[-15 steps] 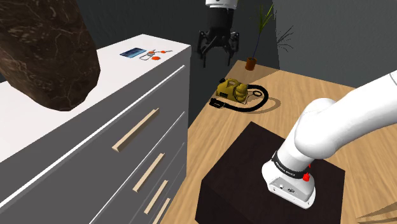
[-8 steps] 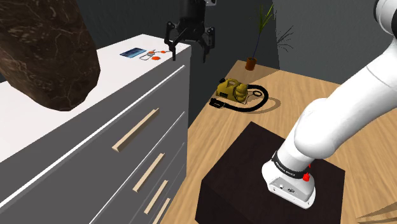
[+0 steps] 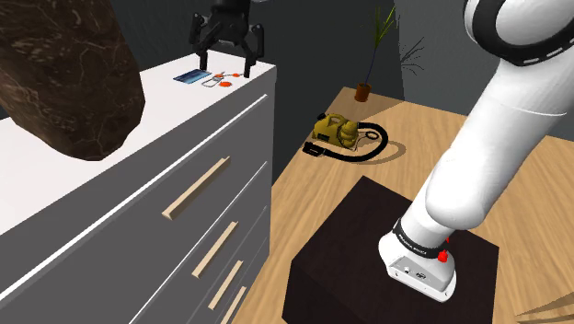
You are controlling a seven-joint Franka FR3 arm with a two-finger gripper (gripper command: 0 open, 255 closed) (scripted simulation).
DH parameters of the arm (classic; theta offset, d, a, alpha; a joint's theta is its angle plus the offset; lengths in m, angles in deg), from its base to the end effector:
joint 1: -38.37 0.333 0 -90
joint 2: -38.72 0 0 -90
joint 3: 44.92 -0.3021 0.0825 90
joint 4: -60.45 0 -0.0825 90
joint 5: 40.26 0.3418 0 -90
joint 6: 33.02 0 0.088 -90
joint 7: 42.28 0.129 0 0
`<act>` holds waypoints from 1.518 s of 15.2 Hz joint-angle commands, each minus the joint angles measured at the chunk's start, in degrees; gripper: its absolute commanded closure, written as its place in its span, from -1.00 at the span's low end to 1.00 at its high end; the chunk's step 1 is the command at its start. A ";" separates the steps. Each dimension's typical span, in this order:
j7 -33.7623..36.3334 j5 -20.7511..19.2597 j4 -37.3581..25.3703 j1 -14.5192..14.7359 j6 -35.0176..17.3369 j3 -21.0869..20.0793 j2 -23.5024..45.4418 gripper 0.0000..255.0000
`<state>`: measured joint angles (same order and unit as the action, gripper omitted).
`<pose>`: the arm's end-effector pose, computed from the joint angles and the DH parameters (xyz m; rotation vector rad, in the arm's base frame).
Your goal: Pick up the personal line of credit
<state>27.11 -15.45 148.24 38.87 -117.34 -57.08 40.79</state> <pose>0.4853 0.1659 0.5919 -2.5017 1.3141 0.5175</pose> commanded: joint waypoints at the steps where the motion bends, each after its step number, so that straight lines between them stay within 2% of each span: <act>1: 4.84 1.06 -5.09 0.20 -0.11 -0.10 4.41 -1.00; 5: 14.26 2.74 -17.63 0.87 0.66 0.02 14.15 -1.00; 8: 21.55 3.80 -29.37 1.48 2.10 0.30 22.59 -1.00; 9: 22.14 3.87 -30.44 1.54 2.28 0.34 23.33 -1.00; 16: 18.40 4.29 -19.97 1.28 -4.03 0.64 20.13 -1.00; 18: 18.39 4.29 -19.96 1.28 -4.03 0.64 20.13 -1.00; 19: 18.35 4.31 -19.77 1.28 -4.10 0.64 20.03 1.00; 23: 18.33 4.32 -19.73 1.26 -4.09 0.64 19.99 1.00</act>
<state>45.45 -11.13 128.50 40.13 -121.43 -56.44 60.78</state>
